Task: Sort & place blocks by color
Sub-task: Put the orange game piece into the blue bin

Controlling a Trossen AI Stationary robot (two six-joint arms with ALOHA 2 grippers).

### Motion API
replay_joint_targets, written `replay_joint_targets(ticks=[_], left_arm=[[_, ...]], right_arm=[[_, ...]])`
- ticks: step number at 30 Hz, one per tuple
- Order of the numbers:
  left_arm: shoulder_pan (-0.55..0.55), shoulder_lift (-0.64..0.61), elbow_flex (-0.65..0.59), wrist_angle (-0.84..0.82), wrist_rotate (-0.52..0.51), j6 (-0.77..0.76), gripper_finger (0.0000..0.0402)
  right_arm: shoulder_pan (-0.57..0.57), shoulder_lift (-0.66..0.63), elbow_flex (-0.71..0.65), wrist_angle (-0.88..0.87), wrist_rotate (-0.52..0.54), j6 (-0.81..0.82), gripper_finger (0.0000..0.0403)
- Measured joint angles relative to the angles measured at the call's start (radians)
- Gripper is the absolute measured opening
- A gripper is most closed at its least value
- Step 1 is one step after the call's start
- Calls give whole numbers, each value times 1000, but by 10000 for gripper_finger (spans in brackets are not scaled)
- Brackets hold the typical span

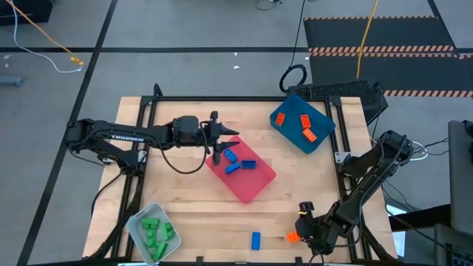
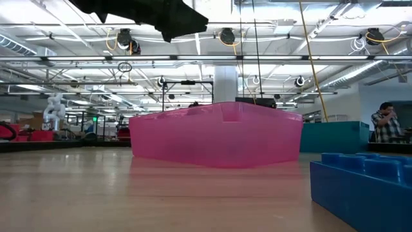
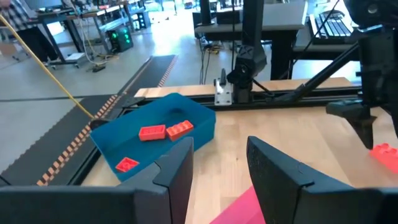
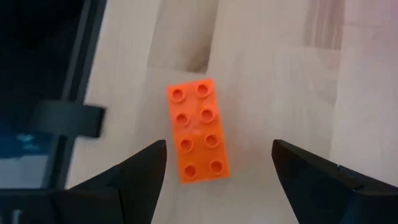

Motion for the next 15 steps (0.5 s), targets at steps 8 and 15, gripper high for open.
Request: replay_joint_targets(ticks=[8, 15], left_arm=[[22, 0, 0, -9, -1, -5, 152], [22, 0, 0, -9, -1, -12, 152]], right_arm=[[23, 57, 0, 12, 5, -7, 283], [30, 120, 0, 28, 9, -16, 282]])
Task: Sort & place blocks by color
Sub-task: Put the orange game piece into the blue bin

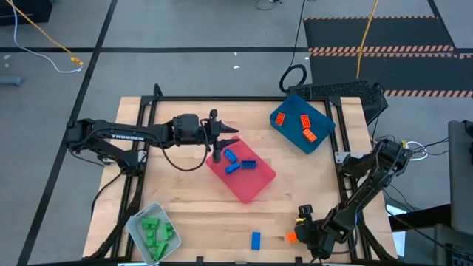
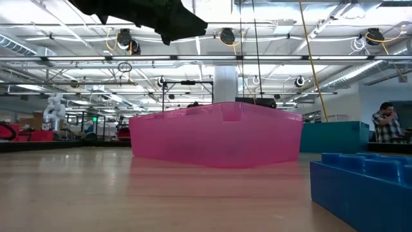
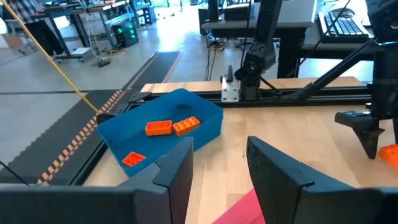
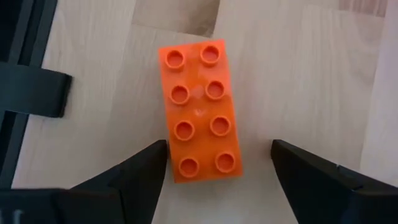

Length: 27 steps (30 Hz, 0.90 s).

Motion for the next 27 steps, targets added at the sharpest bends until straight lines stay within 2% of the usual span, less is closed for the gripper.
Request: replay_joint_targets(ticks=[6, 15, 23, 27], left_arm=[[0, 0, 0, -3, 0, -13, 152], [0, 0, 0, -17, 0, -19, 152], [0, 0, 0, -26, 0, -19, 152], [0, 0, 0, -27, 0, -19, 152]], right_arm=[[0, 18, 3, -11, 37, -3, 249], [-1, 16, 2, -26, 73, -40, 136], [-23, 6, 2, -66, 81, -66, 135], [-47, -39, -5, -185, 175, -63, 135]])
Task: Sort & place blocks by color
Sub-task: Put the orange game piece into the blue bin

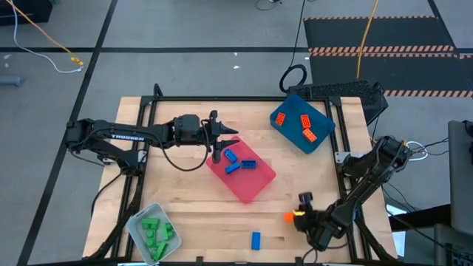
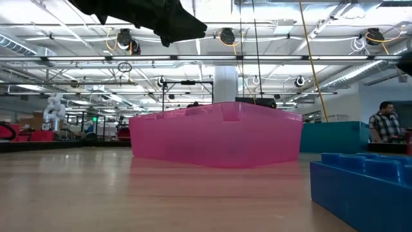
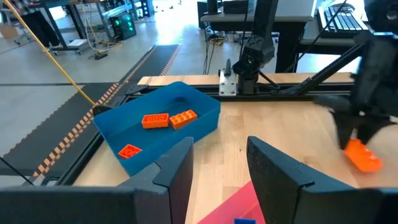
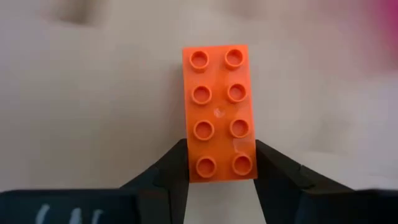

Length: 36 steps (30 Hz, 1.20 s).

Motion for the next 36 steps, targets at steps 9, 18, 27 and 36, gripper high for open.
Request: replay_joint_targets(ticks=[9, 18, 27, 36], left_arm=[[0, 0, 0, 2, 0, 0, 152], [-2, 0, 0, 3, 0, 0, 152], [-1, 0, 0, 4, 0, 6, 152], [-1, 0, 0, 2, 1, 6, 152]], right_arm=[[-144, -215, 3, -435, 237, 117, 135], [-502, -458, -46, -587, 406, 73, 135], [-958, -578, -109, -152, 247, -451, 135], [-1389, -505, -110, 82, -19, -750, 135]])
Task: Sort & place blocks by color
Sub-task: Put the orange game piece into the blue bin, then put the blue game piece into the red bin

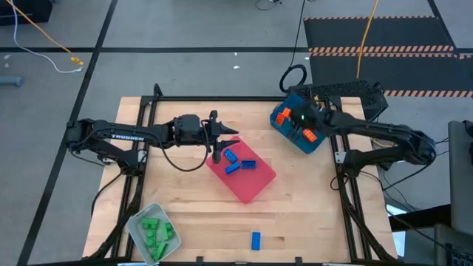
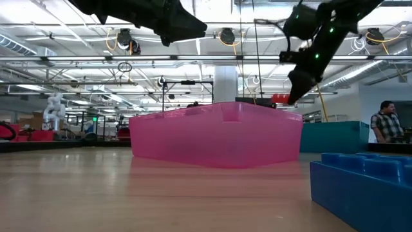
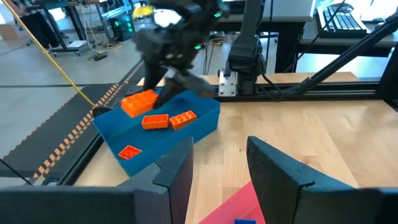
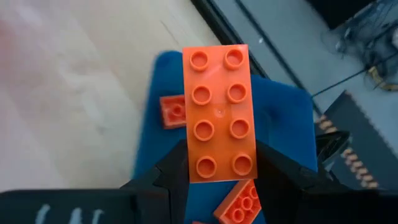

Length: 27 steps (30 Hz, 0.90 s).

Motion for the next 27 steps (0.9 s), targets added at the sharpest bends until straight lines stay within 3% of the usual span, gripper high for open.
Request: replay_joint_targets(ticks=[5, 14, 21, 27], left_arm=[[0, 0, 0, 0, 2, 0, 152], [0, 0, 0, -1, 2, 1, 152], [0, 0, 0, -7, 1, 1, 152], [0, 0, 0, -14, 1, -2, 152]], right_arm=[[-144, 63, 0, 39, -130, -48, 135], [-226, 161, 0, 85, -138, -86, 139], [-236, 151, 0, 115, -137, -44, 219], [-232, 108, 0, 120, -157, -39, 257]])
